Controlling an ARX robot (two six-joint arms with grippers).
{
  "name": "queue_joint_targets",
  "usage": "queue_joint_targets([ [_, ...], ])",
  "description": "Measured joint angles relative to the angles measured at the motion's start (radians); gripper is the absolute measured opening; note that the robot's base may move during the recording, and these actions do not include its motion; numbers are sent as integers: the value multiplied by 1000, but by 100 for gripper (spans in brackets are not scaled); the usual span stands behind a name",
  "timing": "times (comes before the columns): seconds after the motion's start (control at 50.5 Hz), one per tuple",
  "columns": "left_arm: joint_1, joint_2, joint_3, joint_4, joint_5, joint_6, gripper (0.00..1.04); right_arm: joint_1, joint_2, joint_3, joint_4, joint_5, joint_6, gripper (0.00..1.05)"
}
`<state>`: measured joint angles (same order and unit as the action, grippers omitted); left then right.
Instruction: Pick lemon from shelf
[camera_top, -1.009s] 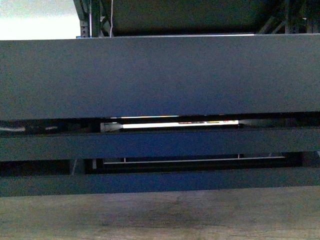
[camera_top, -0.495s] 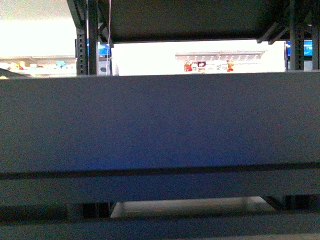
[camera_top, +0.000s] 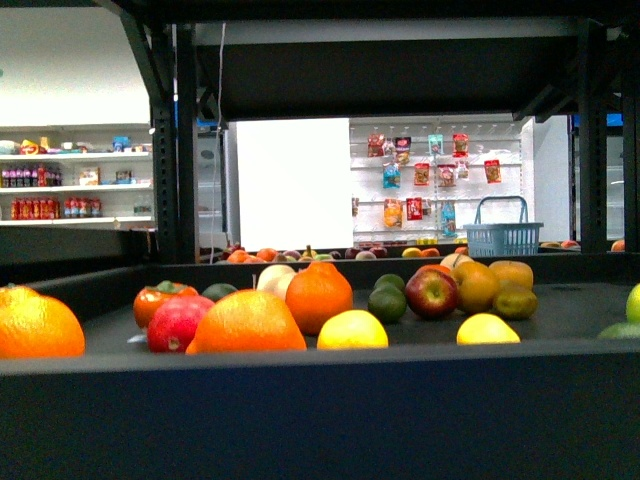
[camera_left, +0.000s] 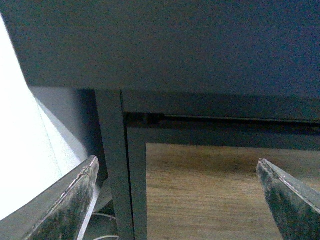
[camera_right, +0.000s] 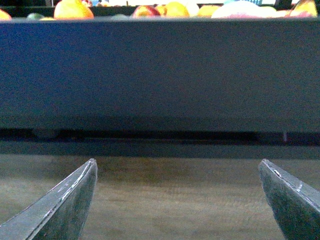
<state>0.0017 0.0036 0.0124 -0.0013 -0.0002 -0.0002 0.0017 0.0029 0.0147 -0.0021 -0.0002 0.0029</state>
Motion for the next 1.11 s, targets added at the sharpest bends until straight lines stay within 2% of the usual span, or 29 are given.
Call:
queue_joint_targets([
  [1.108, 0, 0, 0, 0, 0, 0, 97, 0, 0, 0, 0, 0, 0, 97],
])
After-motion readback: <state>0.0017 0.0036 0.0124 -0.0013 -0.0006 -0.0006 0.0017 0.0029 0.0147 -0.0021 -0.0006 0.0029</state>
